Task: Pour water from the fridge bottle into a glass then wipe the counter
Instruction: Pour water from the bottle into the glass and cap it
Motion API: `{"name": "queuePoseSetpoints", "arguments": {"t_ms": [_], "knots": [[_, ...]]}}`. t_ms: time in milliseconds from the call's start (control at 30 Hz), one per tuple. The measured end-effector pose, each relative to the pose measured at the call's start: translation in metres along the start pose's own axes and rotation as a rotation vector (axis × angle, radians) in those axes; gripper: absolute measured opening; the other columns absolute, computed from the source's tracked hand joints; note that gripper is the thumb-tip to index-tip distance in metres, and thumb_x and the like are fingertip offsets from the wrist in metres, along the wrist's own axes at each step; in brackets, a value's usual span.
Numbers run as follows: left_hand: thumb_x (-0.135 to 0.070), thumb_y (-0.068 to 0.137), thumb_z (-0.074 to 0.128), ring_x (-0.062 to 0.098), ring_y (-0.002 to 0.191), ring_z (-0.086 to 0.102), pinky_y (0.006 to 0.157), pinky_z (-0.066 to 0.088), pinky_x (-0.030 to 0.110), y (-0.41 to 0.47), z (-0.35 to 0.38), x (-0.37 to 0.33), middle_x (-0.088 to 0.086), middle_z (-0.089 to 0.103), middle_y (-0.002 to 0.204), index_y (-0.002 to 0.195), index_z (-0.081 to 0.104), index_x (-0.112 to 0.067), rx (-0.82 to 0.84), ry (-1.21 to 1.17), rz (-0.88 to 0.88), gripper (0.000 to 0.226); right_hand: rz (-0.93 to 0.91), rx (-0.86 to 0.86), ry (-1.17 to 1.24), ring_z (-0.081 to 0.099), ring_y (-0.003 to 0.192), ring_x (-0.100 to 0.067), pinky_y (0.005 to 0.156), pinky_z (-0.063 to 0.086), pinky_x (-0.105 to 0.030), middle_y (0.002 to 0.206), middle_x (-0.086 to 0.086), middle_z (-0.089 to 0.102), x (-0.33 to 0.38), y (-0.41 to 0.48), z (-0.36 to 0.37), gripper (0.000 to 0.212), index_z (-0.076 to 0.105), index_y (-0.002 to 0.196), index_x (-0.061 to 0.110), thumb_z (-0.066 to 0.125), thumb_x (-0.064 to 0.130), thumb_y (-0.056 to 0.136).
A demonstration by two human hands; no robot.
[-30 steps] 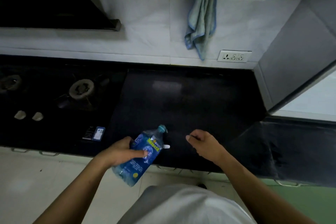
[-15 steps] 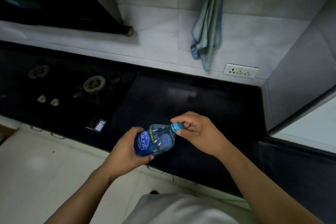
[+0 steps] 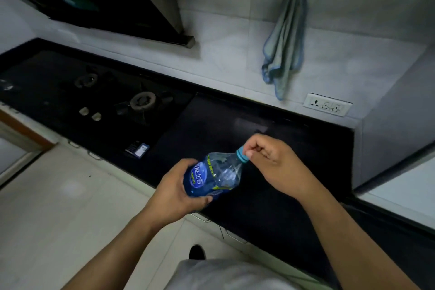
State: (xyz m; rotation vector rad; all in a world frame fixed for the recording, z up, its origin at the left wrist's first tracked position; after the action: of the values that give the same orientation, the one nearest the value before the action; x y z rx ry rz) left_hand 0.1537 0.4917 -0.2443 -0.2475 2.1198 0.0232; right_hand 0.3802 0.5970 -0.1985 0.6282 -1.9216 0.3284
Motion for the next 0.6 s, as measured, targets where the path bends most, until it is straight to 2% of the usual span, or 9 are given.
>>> {"name": "queuePoseSetpoints", "arguments": {"t_ms": [67,133,233,333,367,433,500,567,600], "knots": [[-0.022,0.056,0.096,0.008,0.092,0.072,0.079,0.062,0.029,0.0,0.004,-0.008,-0.007,0.07,0.104,0.115,0.057,-0.032,0.017,0.016,0.016,0.071,0.036,-0.07,-0.01,0.05,0.062,-0.004,0.062,0.045,-0.029,0.073,0.013,0.057,-0.005,0.002,-0.004,0.006,0.058,0.089,0.036,0.062,0.032,0.088],[-0.024,0.055,0.096,0.01,0.093,0.072,0.079,0.062,0.031,0.001,0.006,-0.013,-0.006,0.071,0.103,0.115,0.057,-0.033,0.03,-0.006,0.013,0.071,0.071,-0.022,0.049,0.047,0.061,-0.009,0.061,0.045,-0.033,0.07,0.01,0.049,-0.009,0.004,-0.008,0.014,0.058,0.095,0.039,0.061,0.043,0.082],[-0.023,0.055,0.096,0.012,0.093,0.072,0.079,0.062,0.032,0.003,0.009,-0.02,-0.005,0.071,0.103,0.114,0.058,-0.032,0.024,-0.027,0.017,0.07,0.05,0.015,-0.002,0.048,0.066,-0.007,0.067,0.047,-0.03,0.082,0.01,0.048,-0.014,0.003,-0.015,0.008,0.062,0.097,0.038,0.06,0.038,0.088],[-0.025,0.055,0.096,0.01,0.094,0.07,0.08,0.06,0.027,0.006,0.01,-0.025,-0.009,0.069,0.105,0.114,0.058,-0.034,0.025,0.013,0.044,0.07,0.042,-0.09,-0.093,0.052,0.069,-0.005,0.067,0.047,-0.031,0.086,0.006,0.053,-0.014,0.001,-0.02,0.016,0.06,0.088,0.031,0.057,0.046,0.09],[-0.029,0.056,0.095,0.009,0.096,0.067,0.081,0.058,0.026,0.007,0.011,-0.028,-0.013,0.066,0.108,0.115,0.057,-0.033,0.007,0.083,0.072,0.071,0.089,-0.106,-0.164,0.052,0.066,-0.008,0.063,0.046,-0.034,0.078,0.005,0.055,-0.015,0.002,-0.021,0.027,0.057,0.081,0.024,0.055,0.049,0.092],[-0.037,0.056,0.09,0.012,0.103,0.06,0.089,0.05,0.028,0.01,0.012,-0.035,-0.013,0.06,0.115,0.122,0.056,-0.027,-0.109,0.431,0.234,0.075,0.275,-0.099,-0.282,0.052,0.06,-0.015,0.057,0.044,-0.035,0.064,0.001,0.054,-0.018,0.004,-0.02,0.05,0.049,0.068,0.013,0.045,0.054,0.097],[-0.038,0.055,0.087,0.017,0.108,0.058,0.092,0.046,0.032,0.011,0.015,-0.04,-0.007,0.061,0.12,0.125,0.056,-0.023,-0.176,0.594,0.35,0.078,0.37,-0.112,-0.298,0.05,0.054,-0.016,0.052,0.038,-0.032,0.057,0.0,0.052,-0.019,-0.001,-0.018,0.059,0.044,0.059,0.013,0.036,0.056,0.099],[-0.029,0.059,0.091,0.015,0.106,0.061,0.093,0.052,0.034,0.014,0.014,-0.044,-0.007,0.065,0.118,0.121,0.057,-0.023,0.026,0.284,0.185,0.071,0.042,-0.245,-0.37,0.048,0.052,-0.015,0.052,0.037,-0.033,0.056,0.004,0.048,-0.009,-0.006,-0.019,0.055,0.042,0.06,0.016,0.033,0.053,0.1],[-0.019,0.062,0.091,0.017,0.103,0.065,0.094,0.055,0.041,0.017,0.015,-0.043,-0.001,0.068,0.116,0.118,0.058,-0.018,0.243,0.009,0.072,0.065,-0.177,-0.299,-0.39,0.047,0.054,-0.016,0.053,0.038,-0.034,0.058,0.005,0.045,-0.002,-0.012,-0.023,0.051,0.043,0.064,0.015,0.036,0.051,0.1]]}}
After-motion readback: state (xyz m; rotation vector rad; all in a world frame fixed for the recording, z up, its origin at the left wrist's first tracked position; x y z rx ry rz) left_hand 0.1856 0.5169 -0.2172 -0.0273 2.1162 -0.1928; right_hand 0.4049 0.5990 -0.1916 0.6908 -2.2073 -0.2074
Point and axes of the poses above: each hand's wrist, its own y-axis towards the middle knuckle, its own z-axis out of the palm, x = y × z, the point moved 3 cm from there along y, towards the middle knuckle
